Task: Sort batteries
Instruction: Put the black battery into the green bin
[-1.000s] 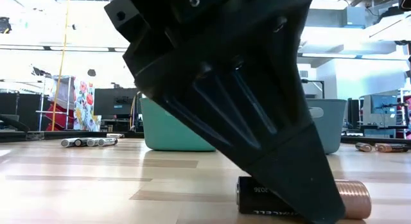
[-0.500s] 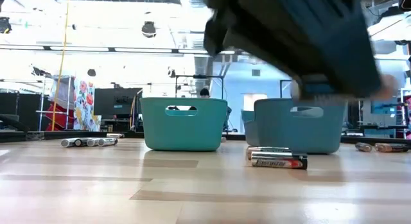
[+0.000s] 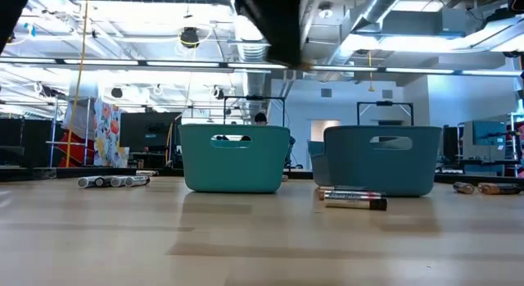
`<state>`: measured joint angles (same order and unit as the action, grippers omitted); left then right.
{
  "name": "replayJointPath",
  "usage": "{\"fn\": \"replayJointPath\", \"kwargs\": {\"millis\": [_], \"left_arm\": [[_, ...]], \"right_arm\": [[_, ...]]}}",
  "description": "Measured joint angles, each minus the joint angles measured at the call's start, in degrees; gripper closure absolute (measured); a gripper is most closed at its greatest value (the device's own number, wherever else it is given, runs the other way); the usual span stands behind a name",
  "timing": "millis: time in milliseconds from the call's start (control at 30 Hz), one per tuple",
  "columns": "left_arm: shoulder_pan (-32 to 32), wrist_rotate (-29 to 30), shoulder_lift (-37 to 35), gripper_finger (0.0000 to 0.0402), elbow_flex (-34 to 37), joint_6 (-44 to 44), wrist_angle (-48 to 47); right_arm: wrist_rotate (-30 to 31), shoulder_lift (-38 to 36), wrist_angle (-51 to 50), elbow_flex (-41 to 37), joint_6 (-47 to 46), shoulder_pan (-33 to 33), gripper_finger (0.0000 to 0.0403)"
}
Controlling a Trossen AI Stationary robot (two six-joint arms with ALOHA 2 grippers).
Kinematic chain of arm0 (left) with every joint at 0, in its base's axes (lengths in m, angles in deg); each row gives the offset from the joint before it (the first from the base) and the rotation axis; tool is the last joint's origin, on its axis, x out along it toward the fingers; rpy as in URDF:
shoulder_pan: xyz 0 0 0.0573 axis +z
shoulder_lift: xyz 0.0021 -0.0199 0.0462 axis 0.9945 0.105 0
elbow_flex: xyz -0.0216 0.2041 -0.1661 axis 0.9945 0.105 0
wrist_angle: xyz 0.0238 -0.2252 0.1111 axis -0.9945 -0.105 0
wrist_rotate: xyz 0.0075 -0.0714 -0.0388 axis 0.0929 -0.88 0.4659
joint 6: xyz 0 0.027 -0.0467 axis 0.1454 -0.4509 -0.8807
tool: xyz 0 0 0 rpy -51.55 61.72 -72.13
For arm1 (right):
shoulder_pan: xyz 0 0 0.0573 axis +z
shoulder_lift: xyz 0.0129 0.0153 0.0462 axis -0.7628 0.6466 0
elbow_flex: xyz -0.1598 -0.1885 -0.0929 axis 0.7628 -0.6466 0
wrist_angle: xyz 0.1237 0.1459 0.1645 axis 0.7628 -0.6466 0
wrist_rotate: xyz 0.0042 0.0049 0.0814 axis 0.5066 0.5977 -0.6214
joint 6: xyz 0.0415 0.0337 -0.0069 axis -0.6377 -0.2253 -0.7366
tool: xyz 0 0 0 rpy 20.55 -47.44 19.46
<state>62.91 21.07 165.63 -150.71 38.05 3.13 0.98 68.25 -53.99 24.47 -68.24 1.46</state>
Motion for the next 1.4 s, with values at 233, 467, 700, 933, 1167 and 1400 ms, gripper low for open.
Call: {"fn": "replayJointPath", "kwargs": {"millis": [233, 467, 700, 933, 1167, 1400], "left_arm": [[9.90, -0.26, -7.19, 0.0359, 3.20, 15.61, -4.49], [21.60, -10.74, -23.69, 0.0359, 30.95, 22.18, 14.80], [29.60, -24.10, -34.20, 0.0359, 55.02, 22.83, 44.94], [31.36, -29.26, -28.73, 0.0359, 56.03, 26.03, 44.51], [31.14, -29.64, -19.90, 0.0359, 50.21, 26.51, 36.81], [31.14, -29.39, -16.15, 0.0358, 48.39, 29.03, 34.89]], "right_arm": [[0.00, 0.00, -0.04, 0.00, -2.28, -3.19, 0.0287], [0.02, 0.00, -0.02, 0.00, -4.97, -8.91, 0.0287], [0.04, 0.00, 0.04, 0.00, -4.99, -15.13, 0.0287], [0.07, 0.00, 0.02, 0.00, -5.04, -20.90, 0.0287], [0.07, 0.00, 0.24, 0.00, -5.05, -24.85, 0.0287], [0.07, 0.00, 0.42, 0.00, -5.04, -26.64, 0.0287]]}}
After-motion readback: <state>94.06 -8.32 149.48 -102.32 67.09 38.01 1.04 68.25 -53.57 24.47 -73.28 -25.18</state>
